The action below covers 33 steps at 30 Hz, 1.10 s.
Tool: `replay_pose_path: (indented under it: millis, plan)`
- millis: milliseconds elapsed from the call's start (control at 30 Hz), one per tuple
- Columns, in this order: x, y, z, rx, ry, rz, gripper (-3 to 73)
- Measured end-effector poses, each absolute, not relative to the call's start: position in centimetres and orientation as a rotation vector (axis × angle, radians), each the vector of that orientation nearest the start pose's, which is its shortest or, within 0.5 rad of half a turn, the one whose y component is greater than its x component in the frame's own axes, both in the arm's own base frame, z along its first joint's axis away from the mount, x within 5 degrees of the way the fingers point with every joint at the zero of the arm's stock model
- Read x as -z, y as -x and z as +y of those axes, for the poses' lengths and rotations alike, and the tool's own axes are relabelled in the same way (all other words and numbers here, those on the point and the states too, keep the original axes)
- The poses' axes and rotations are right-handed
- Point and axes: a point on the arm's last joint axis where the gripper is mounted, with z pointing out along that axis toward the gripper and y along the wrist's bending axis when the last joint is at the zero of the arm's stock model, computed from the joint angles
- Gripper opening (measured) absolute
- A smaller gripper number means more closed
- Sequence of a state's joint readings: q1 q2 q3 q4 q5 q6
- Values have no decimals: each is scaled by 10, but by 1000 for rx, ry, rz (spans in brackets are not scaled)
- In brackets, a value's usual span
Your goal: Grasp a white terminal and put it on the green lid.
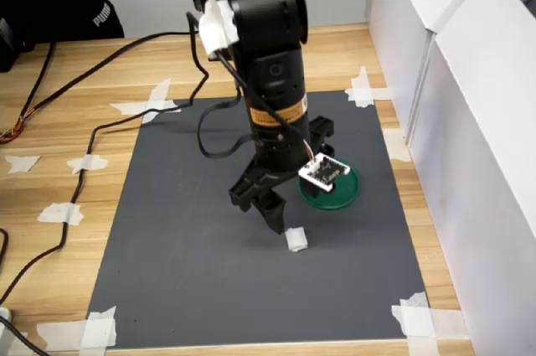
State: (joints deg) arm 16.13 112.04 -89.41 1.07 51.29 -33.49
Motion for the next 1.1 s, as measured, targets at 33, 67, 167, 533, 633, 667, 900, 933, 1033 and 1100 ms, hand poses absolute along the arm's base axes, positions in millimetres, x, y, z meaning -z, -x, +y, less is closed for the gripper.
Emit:
replay_pose_path:
  millis: [33,67,167,533,633,667,900,933,1033,1100]
  plan:
    - [-226,-404,118,53,1156,2531,701]
    - [-222,-406,119,53,1158,2536,701]
    - [-213,-409,119,54,1163,2543,701]
    - [-202,-416,121,59,1148,2521,700]
    - [-197,-418,122,56,1141,2536,700]
    - [-195,-418,122,55,1140,2541,700]
    - [-191,-420,123,54,1129,2541,700]
    - [-191,-420,123,54,1126,2540,699]
    - [-187,-421,123,51,1123,2550,687]
    - [-184,-421,123,49,1123,2559,669]
